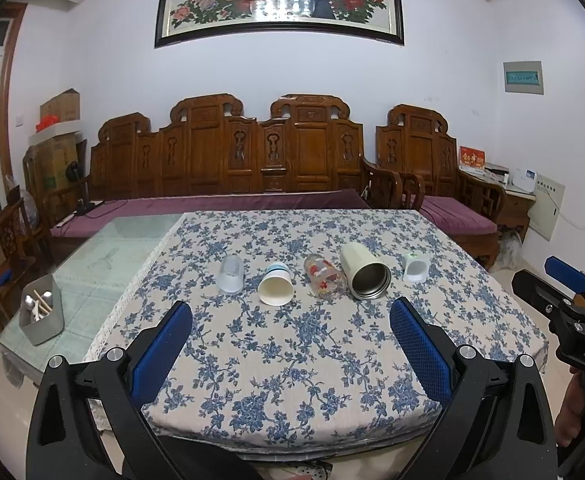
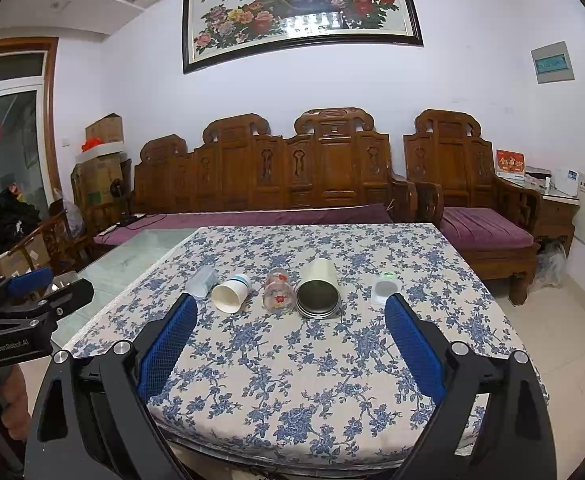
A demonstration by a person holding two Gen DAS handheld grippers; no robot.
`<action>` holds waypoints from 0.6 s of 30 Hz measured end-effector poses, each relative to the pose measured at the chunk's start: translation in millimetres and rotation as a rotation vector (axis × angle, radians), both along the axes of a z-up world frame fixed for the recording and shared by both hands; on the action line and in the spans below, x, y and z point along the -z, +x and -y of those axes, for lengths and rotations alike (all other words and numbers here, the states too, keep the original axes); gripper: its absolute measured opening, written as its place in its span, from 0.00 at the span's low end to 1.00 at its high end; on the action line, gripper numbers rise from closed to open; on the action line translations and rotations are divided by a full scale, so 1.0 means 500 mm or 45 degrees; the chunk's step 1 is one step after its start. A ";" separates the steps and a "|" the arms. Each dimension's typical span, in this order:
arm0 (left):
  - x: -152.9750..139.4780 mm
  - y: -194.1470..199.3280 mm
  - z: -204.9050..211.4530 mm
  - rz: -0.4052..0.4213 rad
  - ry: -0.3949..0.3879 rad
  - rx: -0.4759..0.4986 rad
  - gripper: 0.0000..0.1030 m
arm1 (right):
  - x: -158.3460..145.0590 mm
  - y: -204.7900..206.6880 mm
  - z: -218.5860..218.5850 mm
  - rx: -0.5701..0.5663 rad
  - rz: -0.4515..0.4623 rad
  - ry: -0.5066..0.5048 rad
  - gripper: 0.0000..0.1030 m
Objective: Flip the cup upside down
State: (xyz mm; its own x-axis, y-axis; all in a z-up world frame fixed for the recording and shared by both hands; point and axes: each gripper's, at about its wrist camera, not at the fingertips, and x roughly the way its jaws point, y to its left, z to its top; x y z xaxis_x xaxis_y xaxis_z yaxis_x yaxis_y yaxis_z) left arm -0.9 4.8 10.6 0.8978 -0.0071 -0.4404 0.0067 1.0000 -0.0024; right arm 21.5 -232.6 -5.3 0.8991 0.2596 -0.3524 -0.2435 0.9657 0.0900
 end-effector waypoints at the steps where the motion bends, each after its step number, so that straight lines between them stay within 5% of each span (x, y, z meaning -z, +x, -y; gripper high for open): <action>1: 0.000 0.000 0.001 0.000 0.001 0.000 0.92 | 0.000 -0.001 -0.001 0.000 0.000 0.002 0.93; 18: -0.004 -0.001 0.000 0.006 -0.003 -0.006 0.92 | 0.004 0.001 -0.004 -0.002 0.000 0.002 0.93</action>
State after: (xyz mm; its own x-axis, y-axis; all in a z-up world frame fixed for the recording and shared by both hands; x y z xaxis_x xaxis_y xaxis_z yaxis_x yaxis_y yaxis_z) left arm -1.6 5.0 12.8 0.9000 -0.0039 -0.4359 0.0020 1.0000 -0.0047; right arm 21.8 -230.4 -7.4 0.8987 0.2614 -0.3521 -0.2450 0.9652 0.0912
